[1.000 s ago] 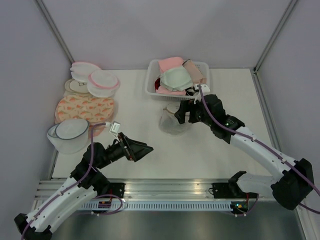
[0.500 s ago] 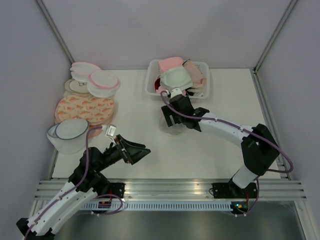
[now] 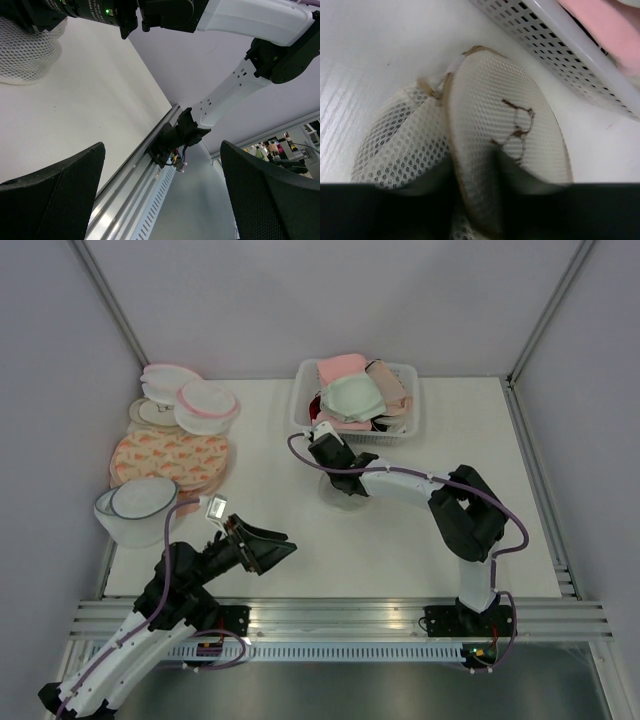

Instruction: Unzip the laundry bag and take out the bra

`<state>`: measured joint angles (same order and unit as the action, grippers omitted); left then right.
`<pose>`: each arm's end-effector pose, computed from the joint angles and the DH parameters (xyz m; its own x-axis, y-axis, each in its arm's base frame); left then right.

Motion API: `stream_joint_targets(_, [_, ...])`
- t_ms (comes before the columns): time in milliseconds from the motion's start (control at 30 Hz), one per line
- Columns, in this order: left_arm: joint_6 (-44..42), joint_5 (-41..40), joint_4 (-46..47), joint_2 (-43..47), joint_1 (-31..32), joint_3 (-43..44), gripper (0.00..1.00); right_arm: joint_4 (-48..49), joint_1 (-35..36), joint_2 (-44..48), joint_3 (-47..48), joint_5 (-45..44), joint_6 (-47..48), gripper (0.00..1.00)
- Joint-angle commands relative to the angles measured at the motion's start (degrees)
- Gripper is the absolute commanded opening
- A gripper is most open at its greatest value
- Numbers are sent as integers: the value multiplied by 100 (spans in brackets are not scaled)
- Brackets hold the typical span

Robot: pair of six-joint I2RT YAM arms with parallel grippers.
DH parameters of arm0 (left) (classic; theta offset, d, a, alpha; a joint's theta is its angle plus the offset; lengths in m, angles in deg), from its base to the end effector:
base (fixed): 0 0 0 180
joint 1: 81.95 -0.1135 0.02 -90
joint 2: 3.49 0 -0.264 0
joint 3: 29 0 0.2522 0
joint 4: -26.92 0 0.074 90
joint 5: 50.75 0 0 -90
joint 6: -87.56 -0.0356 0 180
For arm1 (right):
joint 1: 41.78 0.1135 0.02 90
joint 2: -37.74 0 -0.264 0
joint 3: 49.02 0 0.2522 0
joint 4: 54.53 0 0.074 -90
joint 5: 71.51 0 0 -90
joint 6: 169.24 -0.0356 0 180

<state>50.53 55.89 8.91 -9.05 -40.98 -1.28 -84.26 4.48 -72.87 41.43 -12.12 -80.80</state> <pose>0.0678 -0.0724 0.2420 -0.6408 -0.4566 -0.6172 0.5518 0.2850 -0.7837 0.3015 0.2888 0.1937 -0.5393 -0.5297 -0.6546 -0.3805 0.8468 -0.3718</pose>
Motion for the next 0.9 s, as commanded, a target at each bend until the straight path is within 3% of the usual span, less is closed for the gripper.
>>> stream_joint_targets(0, [143,-56,-111,134,7,-7,100,199,-3,74,57,-533,95,7])
stream_joint_targets(33, [152,-47,-120,160,7,-7,100,208,-3,92,22,-525,95,1])
stream_joint_targets(200, [135,-38,-225,231,-1,28,100,199,6,381,-214,-306,95,0])
stream_joint_targets(367, [126,-512,-541,223,7,169,100,751,50,1812,-1365,1310,393,2])
stream_joint_targets(400, [143,-635,-655,196,7,212,100,840,50,2102,-1567,1521,394,14])
stream_joint_targets(433, [152,-784,-752,152,7,291,100,893,85,2661,-1752,1619,394,34])
stream_joint_targets(467, [187,-855,-805,108,7,318,100,867,120,2937,-2049,1776,411,23])
stream_joint_targets(500, [292,-917,-840,-5,7,353,100,824,155,3192,-2174,1804,376,1])
stream_joint_targets(600, [670,-1084,-788,-391,7,389,100,780,330,4394,-2710,2163,358,0])
stream_joint_targets(867, [1154,-319,766,-1930,7,862,100,129,831,5715,-3142,1769,-80,0])
